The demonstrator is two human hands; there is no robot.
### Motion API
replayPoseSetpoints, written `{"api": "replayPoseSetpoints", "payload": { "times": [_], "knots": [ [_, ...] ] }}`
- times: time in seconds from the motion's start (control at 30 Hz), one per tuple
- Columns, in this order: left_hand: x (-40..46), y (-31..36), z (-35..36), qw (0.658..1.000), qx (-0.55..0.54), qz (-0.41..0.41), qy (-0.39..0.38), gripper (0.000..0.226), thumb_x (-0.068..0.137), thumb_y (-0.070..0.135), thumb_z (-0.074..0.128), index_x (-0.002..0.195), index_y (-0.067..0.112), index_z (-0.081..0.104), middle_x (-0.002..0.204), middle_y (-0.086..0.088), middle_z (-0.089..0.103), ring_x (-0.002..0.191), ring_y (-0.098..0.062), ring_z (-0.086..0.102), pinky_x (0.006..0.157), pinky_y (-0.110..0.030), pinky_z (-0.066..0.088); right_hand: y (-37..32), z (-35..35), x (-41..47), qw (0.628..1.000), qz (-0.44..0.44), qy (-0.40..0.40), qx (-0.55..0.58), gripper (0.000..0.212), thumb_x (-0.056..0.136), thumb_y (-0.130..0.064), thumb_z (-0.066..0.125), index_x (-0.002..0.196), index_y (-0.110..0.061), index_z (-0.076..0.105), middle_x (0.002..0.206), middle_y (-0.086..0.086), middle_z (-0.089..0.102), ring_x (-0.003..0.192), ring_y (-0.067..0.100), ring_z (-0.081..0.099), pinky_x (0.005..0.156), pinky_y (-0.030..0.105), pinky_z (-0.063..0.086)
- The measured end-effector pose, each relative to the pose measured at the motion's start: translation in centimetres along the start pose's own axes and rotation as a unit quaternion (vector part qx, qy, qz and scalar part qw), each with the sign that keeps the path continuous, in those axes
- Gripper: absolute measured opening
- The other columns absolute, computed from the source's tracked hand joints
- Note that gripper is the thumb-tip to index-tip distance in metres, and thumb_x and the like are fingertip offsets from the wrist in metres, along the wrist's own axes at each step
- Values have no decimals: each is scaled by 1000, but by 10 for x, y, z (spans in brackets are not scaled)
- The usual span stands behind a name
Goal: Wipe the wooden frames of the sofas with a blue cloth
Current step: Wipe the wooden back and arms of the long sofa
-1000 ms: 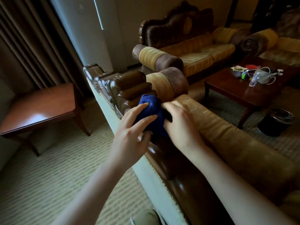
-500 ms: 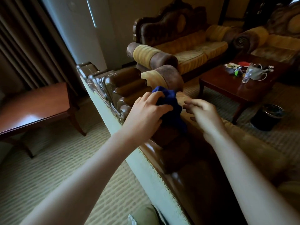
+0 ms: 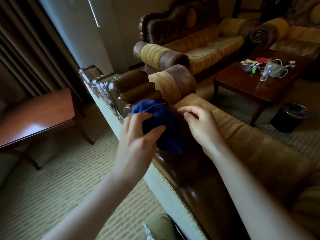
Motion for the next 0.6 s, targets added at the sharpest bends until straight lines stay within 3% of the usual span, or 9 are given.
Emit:
{"api": "replayPoseSetpoints", "payload": {
  "times": [0.07, 0.13, 0.2, 0.3, 0.4, 0.53, 0.6],
  "knots": [
    [30, 13, 15, 999, -7, 23, -36, 34, 79, 21, 47, 94, 11, 76, 106, -19, 58, 97, -33, 46, 78, -39, 45, -1, -4, 5, 1000, -1, 20, 6, 25, 95, -10, 46, 103, -20, 66, 99, -12, 64, 99, 5, 59, 81, 12, 45],
    [55, 22, 33, 996, 3, 52, -77, 34, 78, 20, 44, 90, 15, 76, 102, -18, 60, 92, -37, 53, 73, -37, 45, 2, -12, 10, 999, 11, 53, 6, 25, 94, -11, 46, 106, -16, 67, 103, -5, 67, 101, 12, 61, 88, 25, 50],
    [68, 26, 49, 990, 17, 63, -124, 23, 80, 13, 56, 93, 16, 75, 102, -17, 58, 92, -37, 53, 71, -37, 41, 6, -22, 11, 997, 40, 67, -3, 27, 95, -13, 46, 113, -16, 67, 109, 0, 67, 104, 17, 61, 94, 38, 49],
    [69, 20, 56, 987, 5, 56, -153, 22, 80, 9, 61, 97, 17, 73, 103, -15, 56, 95, -35, 51, 73, -40, 41, 7, -27, 0, 999, 37, 5, -26, 30, 97, -16, 48, 124, -20, 60, 118, -4, 63, 110, 11, 58, 96, 32, 48],
    [54, 14, 39, 993, -40, 41, -104, 25, 76, 11, 56, 93, 14, 74, 103, -16, 58, 92, -34, 51, 73, -39, 46, -3, -27, -10, 996, -47, -36, -69, 35, 92, -17, 58, 126, -19, 58, 122, -7, 61, 113, 6, 56, 98, 28, 47],
    [14, -3, 15, 997, -74, 14, -26, 23, 78, 15, 60, 96, 11, 73, 111, -15, 50, 99, -27, 43, 86, -29, 36, -32, -13, -15, 977, -162, -62, -125, 29, 82, -16, 71, 110, -18, 67, 102, -15, 60, 99, -2, 58, 89, 15, 46],
    [-12, -16, 7, 995, -96, 1, 15, 20, 81, 15, 63, 100, 15, 68, 116, -10, 43, 104, -29, 46, 91, -29, 38, -44, 5, -22, 969, -191, -84, -132, 26, 78, -15, 74, 104, -16, 69, 94, -16, 58, 89, -4, 56, 82, 7, 41]
  ]
}}
Point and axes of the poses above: each hand's wrist, its own x-axis towards the middle knuckle, its own z-axis out of the palm, y = z × x, the point moved 4 cm from there along x, towards the middle knuckle
